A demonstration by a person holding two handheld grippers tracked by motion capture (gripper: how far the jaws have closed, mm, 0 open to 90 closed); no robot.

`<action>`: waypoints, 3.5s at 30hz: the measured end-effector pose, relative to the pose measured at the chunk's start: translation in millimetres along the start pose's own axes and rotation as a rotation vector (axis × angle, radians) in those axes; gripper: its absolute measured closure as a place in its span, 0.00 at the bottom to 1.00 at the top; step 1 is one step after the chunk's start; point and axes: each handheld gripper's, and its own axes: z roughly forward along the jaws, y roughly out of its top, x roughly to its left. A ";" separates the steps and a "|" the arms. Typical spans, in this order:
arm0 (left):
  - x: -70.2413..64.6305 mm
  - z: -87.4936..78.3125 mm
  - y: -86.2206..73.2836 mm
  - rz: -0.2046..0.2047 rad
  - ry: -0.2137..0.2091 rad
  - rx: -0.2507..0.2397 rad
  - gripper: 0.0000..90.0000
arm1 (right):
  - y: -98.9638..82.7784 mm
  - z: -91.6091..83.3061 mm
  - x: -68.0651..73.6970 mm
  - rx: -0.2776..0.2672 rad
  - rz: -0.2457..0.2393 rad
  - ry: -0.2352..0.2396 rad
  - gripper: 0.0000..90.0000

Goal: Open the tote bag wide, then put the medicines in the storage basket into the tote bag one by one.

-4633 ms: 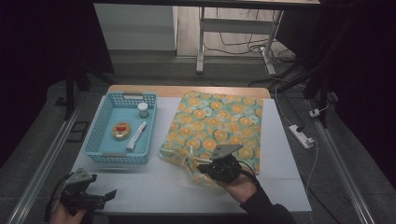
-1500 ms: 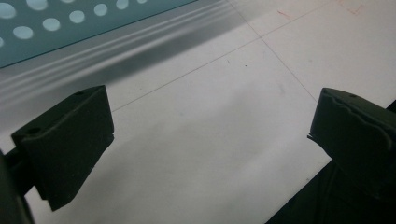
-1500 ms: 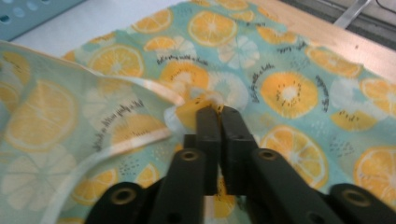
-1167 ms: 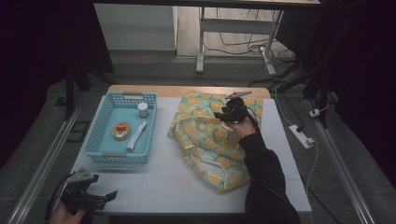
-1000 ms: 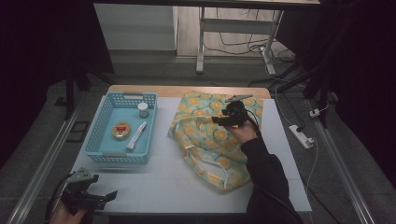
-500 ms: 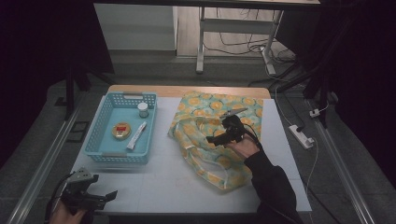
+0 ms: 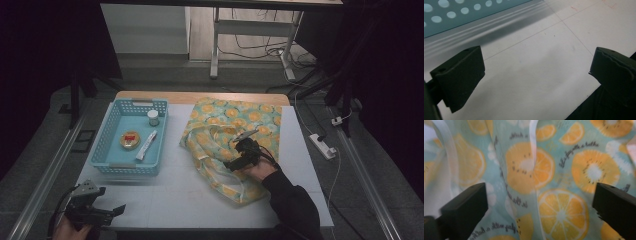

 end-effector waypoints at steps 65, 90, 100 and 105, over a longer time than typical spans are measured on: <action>0.3 2.2 1.8 0.005 -0.005 0.012 0.00 | 89.9 -94.9 1.3 -0.303 0.034 0.055 1.00; 2.4 0.4 1.2 -0.013 -0.012 0.000 0.00 | 92.4 -103.6 1.5 -0.324 0.024 0.049 1.00; 3.4 -1.0 1.0 -0.030 -0.010 -0.015 0.00 | 90.4 -102.7 1.7 -0.327 0.023 0.055 1.00; 4.5 -2.1 1.4 -0.040 -0.024 -0.022 0.00 | 89.8 -101.2 1.2 -0.326 0.022 0.058 1.00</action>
